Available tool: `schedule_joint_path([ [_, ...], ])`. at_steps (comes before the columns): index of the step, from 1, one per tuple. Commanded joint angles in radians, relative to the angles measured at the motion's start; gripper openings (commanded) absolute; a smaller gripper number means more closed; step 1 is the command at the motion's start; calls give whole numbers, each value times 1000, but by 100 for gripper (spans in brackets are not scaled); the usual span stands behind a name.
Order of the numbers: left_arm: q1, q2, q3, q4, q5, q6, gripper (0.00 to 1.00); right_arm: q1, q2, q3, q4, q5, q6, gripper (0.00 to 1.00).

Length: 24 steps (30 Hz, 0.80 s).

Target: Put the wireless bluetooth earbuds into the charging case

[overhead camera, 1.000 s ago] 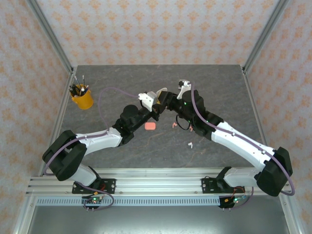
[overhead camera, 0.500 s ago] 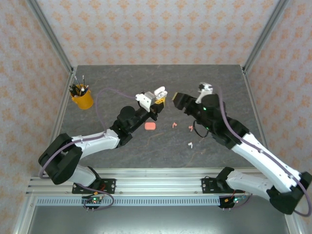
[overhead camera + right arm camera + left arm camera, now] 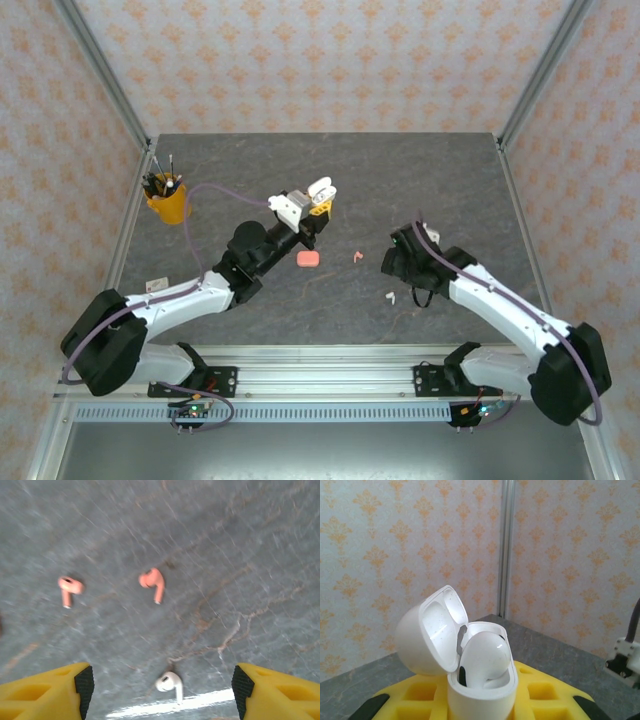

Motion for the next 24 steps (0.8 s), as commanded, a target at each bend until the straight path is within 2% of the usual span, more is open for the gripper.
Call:
schedule_joint_path([
  [1, -4, -35, -8, 0, -17, 21, 0, -7, 43, -18, -14, -23, -21, 74],
  [15, -4, -43, -14, -5, -15, 19, 0, -7, 235, -94, 163, -167, -13, 74],
  [24, -4, -36, -15, 4, -16, 18, 0, -2, 269, -123, 236, -238, 20, 70],
])
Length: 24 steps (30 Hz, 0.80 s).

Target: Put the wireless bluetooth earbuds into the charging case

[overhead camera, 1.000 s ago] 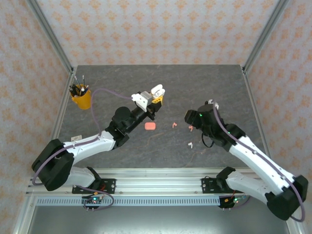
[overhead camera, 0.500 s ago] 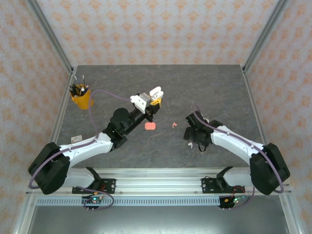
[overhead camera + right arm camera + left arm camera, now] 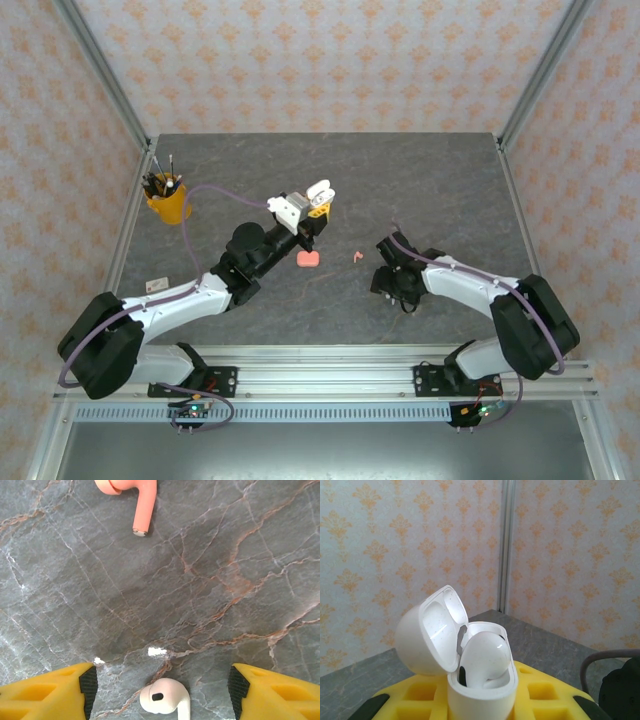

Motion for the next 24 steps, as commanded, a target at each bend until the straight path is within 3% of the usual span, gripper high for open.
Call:
schedule_joint_path([
  [1, -4, -15, -1, 29, -15, 18, 0, 6, 14, -30, 70, -55, 27, 70],
  [24, -4, -1, -2, 47, -10, 7, 0, 99, -30, 14, 14, -29, 77, 66],
])
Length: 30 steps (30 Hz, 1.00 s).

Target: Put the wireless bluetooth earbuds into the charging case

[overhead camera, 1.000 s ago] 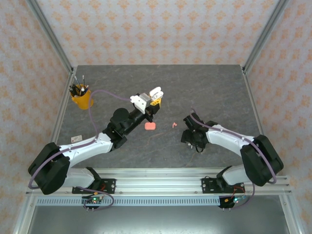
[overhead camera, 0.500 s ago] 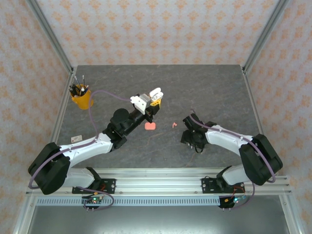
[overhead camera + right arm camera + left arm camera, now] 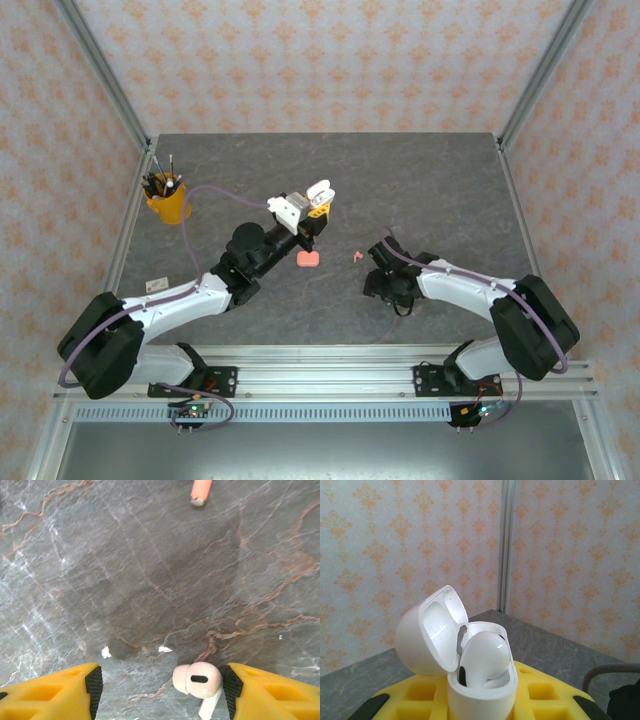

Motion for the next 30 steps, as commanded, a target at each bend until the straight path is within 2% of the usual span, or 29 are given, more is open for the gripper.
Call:
schedule_joint_path([
  [1, -4, -1, -3, 47, -10, 7, 0, 15, -28, 23, -32, -7, 26, 66],
  [9, -4, 2, -6, 54, -9, 1, 0, 14, 15, 96, -181, 133, 54, 66],
  [15, -4, -4, -12, 53, -10, 5, 0, 15, 59, 130, -185, 139, 107, 66],
  [23, -4, -7, -16, 53, -12, 9, 0, 15, 121, 157, -185, 126, 91, 63],
  [30, -4, -6, -19, 57, -13, 10, 0, 15, 135, 135, -178, 122, 83, 57],
])
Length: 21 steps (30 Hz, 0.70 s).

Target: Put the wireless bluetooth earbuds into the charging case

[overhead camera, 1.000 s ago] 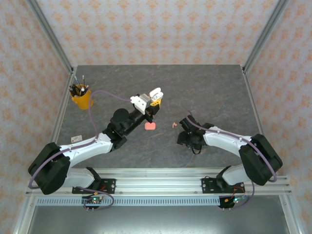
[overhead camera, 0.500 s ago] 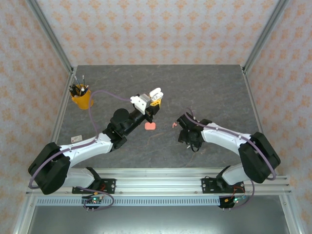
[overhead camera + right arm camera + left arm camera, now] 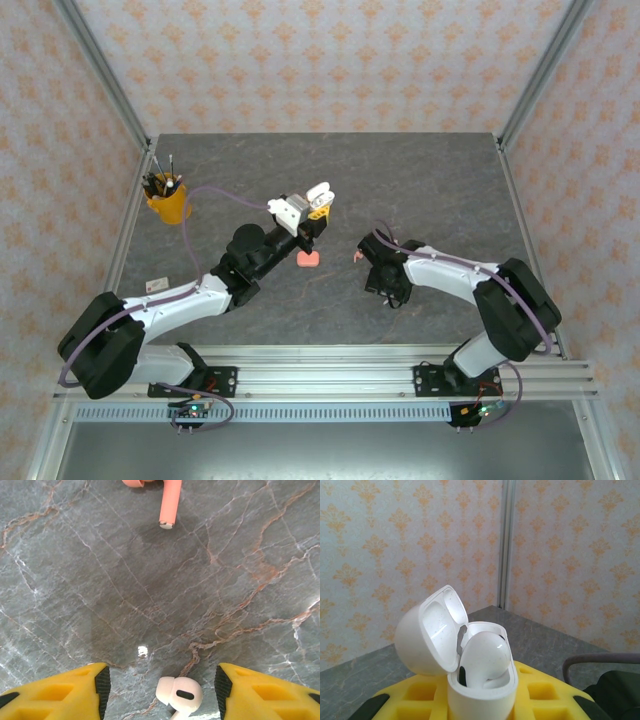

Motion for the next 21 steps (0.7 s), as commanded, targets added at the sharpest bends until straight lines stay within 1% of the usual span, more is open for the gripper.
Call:
schedule_joint_path([
  [1, -3, -6, -5, 57, -13, 10, 0, 4, 7, -4, -31, 24, -3, 56],
  [7, -4, -1, -5, 62, -13, 10, 0, 4, -1, -16, -45, 27, -7, 54],
  [18, -4, 4, -2, 67, -13, 4, 0, 3, 4, -23, -57, 36, -20, 52],
  [21, -4, 6, -2, 68, -13, 3, 0, 4, 9, -26, -55, 37, -21, 50],
])
